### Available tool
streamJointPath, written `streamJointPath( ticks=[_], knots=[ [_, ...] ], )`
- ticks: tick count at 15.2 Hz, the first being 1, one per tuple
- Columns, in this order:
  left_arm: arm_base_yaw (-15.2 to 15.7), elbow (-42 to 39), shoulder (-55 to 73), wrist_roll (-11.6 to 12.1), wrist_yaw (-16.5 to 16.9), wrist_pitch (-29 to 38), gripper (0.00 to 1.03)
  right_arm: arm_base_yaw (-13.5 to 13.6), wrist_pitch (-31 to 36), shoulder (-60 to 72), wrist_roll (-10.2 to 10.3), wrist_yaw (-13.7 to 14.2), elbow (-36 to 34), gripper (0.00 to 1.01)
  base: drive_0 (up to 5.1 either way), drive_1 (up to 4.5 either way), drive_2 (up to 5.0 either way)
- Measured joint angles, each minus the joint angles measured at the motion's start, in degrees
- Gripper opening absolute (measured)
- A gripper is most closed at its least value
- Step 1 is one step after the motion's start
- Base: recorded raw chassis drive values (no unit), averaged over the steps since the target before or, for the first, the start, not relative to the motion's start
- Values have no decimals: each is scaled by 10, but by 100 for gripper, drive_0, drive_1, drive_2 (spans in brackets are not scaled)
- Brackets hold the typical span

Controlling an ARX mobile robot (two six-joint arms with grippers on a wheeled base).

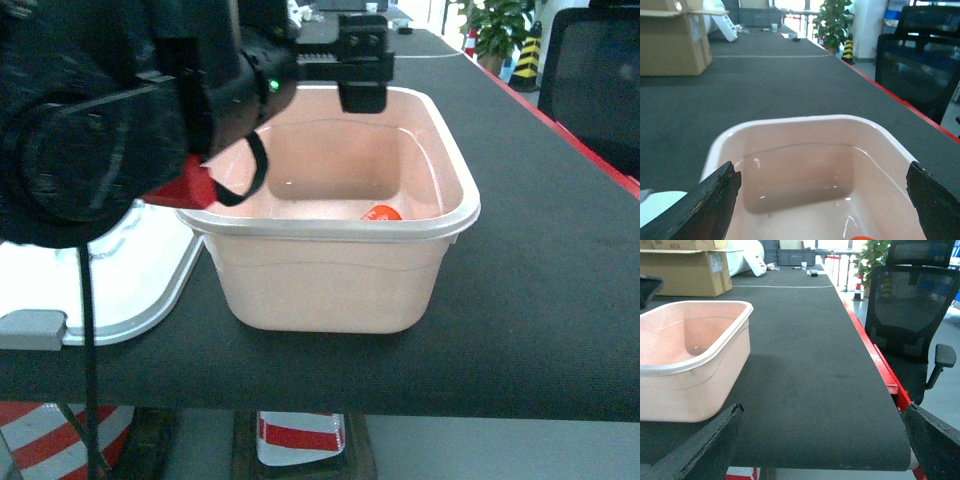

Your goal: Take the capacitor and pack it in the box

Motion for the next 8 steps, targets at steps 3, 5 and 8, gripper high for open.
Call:
streamJointPath(
  ticks=[3, 5, 8],
  knots=[
    [62, -57, -79, -3, 24, 8, 98, 0, 0, 0, 0, 0, 0, 98, 0, 0, 0],
    [89, -71, -97, -6, 31, 16, 98, 0, 0, 0, 0, 0, 0, 98, 0, 0, 0],
    [197, -118, -110, -3, 51, 35, 98, 0, 0, 0, 0, 0, 0, 98, 0, 0, 0]
  ],
)
